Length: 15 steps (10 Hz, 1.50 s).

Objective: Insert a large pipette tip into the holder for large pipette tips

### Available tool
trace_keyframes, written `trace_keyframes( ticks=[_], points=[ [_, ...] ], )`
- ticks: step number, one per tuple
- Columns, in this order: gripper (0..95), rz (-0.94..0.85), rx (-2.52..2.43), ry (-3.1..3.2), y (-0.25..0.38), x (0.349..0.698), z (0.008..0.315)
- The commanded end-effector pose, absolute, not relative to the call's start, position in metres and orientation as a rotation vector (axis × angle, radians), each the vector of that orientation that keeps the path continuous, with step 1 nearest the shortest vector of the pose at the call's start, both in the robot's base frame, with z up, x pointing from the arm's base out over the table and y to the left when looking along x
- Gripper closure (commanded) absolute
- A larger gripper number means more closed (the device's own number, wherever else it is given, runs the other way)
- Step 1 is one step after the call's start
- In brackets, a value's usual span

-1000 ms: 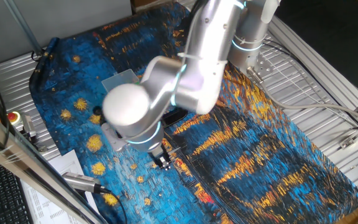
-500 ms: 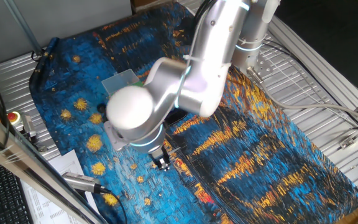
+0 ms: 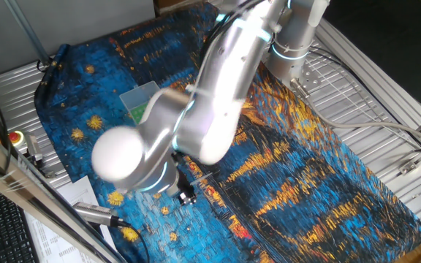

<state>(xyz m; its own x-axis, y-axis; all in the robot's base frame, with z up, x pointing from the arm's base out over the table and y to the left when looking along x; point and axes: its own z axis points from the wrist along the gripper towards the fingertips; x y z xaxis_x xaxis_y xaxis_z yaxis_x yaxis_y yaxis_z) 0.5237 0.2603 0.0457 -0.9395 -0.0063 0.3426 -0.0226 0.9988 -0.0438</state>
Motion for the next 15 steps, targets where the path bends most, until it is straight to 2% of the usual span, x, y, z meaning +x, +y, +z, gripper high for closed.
trace_keyframes(
  ticks=[1, 6, 12, 14, 15],
  points=[
    [57.0, 0.068, 0.015, -2.803, 0.258, 0.52, 0.038],
    [57.0, 0.04, -0.02, -2.811, 0.255, 0.515, 0.034],
    [57.0, 0.034, -0.009, -2.835, 0.234, 0.531, 0.034],
    [57.0, -0.072, -0.046, -2.845, 0.234, 0.531, 0.034],
    [76.0, -0.074, -0.037, -2.843, 0.234, 0.531, 0.034]
  ],
)
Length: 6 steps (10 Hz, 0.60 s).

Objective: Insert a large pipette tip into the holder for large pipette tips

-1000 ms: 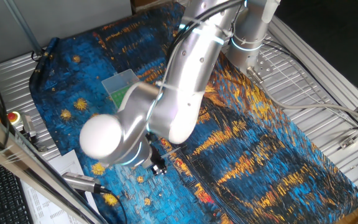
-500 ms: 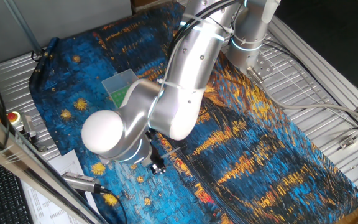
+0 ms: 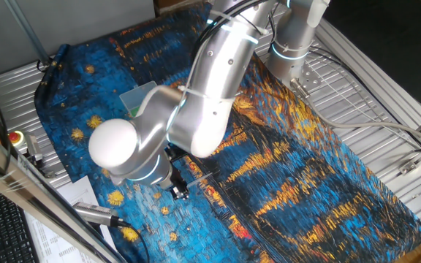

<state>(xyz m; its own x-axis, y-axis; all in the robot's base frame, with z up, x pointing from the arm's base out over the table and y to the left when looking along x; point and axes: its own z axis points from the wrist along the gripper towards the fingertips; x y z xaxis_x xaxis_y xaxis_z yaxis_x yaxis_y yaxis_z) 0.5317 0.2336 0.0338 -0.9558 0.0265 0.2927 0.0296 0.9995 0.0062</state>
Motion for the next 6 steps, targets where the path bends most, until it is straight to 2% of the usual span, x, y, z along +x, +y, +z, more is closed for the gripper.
trace_keyframes(
  ticks=[1, 5, 6],
  points=[
    [76.0, -0.058, -0.034, -2.851, 0.2336, 0.531, 0.0337],
    [76.0, -0.059, -0.059, -2.903, 0.235, 0.54, 0.0275],
    [57.0, -0.059, -0.045, -2.926, 0.2349, 0.5401, 0.0242]
  ],
)
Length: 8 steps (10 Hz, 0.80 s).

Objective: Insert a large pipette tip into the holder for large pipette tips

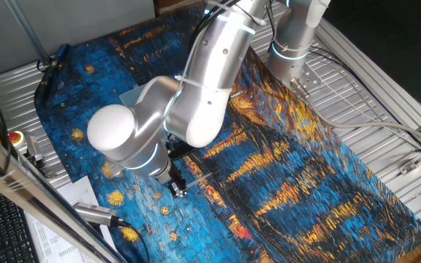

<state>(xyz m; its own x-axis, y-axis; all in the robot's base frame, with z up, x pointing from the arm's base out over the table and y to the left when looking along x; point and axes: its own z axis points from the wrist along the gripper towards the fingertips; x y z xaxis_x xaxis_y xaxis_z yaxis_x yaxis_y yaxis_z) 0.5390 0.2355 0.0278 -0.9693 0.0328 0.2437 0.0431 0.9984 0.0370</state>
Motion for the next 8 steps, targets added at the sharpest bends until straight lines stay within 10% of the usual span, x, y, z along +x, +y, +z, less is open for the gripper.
trace_keyframes(
  ticks=[1, 7, 8],
  points=[
    [57.0, -0.059, -0.036, -2.937, 0.235, 0.541, 0.023],
    [57.0, -0.048, -0.048, -2.942, 0.238, 0.555, 0.018],
    [76.0, -0.04, -0.042, -2.943, 0.236, 0.554, 0.013]
  ],
)
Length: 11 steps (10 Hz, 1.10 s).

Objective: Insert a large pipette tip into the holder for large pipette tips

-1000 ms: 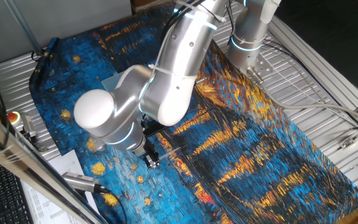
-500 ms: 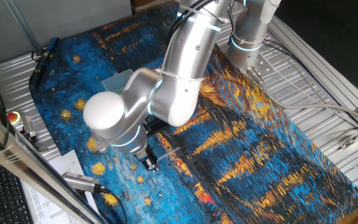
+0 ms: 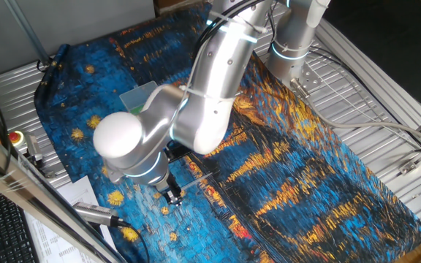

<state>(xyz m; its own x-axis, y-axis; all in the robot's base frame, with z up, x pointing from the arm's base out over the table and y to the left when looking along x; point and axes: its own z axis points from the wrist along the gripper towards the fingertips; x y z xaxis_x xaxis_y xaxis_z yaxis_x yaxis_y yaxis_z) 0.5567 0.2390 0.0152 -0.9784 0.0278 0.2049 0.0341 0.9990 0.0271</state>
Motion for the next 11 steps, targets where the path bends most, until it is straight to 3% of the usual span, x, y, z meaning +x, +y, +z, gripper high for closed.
trace_keyframes(
  ticks=[1, 11],
  points=[
    [76.0, -0.043, -0.04, -2.943, 0.2342, 0.5539, 0.0121],
    [76.0, -0.037, -0.039, -2.946, 0.2342, 0.5593, 0.0148]
  ],
)
